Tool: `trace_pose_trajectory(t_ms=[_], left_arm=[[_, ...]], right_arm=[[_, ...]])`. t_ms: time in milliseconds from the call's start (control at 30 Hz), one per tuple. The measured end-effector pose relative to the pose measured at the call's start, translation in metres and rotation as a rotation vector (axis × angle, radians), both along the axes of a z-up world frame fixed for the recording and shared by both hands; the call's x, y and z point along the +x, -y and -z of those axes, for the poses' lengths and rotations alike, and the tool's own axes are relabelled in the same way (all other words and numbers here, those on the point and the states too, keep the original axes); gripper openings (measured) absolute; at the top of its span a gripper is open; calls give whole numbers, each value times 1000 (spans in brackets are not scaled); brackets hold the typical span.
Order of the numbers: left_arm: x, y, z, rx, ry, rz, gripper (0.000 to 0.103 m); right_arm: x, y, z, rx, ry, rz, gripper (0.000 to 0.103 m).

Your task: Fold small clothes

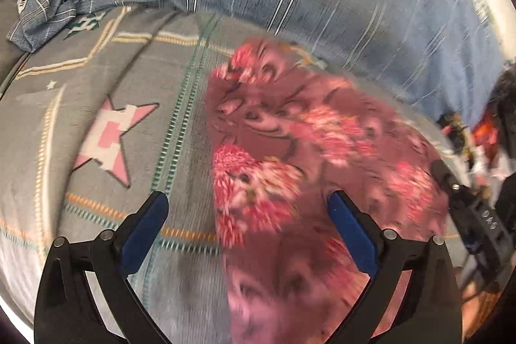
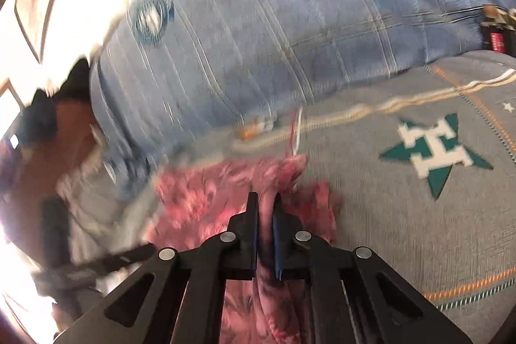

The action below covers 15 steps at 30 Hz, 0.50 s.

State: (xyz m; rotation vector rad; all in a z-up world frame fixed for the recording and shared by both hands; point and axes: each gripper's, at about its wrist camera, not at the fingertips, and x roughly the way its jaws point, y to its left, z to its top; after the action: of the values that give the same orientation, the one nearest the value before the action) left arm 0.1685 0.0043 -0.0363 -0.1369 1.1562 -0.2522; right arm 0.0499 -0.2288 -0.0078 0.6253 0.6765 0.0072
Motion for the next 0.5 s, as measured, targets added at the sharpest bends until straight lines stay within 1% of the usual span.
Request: trace_pose_trajectory(t_ms=[33,67,100,133,167,200,233,267,333,367,400,433,467,500], left_arm=[[4,5,10,22,-23,4,102],[4,7,10,42,2,9,103],[2,13,5,79,33,31,102],[1,14,2,88,39,45,101],[-3,13,-4,93,47,64,98],[-7,10,-8,92,49,71,97],[-13,6,-13,88,52,74,97],[-21,1,-19,79,63,79,97],[-44,-7,-28,52,98,94,97],[-49,-7,-27,49,103,95,97],[-59,-7,-21,50,95,100,97],[-60,-3,-16,55,81,111,97],[-63,2,-2,86,45,133,98],[-62,4,2,94,39,129,98]], right_arm=[[5,6,10,-1,-51,15,5],[12,12,30,-6,-149,16,4],[12,16,38,20,-161,5,2],[6,19,35,31,-131,13,4],[-2,19,26,6,-125,21,10],[-8,18,18,-12,-109,15,12],[-16,16,10,-17,-75,-14,12],[-29,12,-1,-19,-27,-68,12],[-45,2,-11,-54,24,-154,14],[-50,-6,-10,-92,15,-195,15],[-52,-12,-5,-132,-11,-220,18],[-50,-21,7,-192,-70,-240,18],[-45,-29,18,-234,-125,-248,19],[-45,-30,24,-244,-126,-234,27]])
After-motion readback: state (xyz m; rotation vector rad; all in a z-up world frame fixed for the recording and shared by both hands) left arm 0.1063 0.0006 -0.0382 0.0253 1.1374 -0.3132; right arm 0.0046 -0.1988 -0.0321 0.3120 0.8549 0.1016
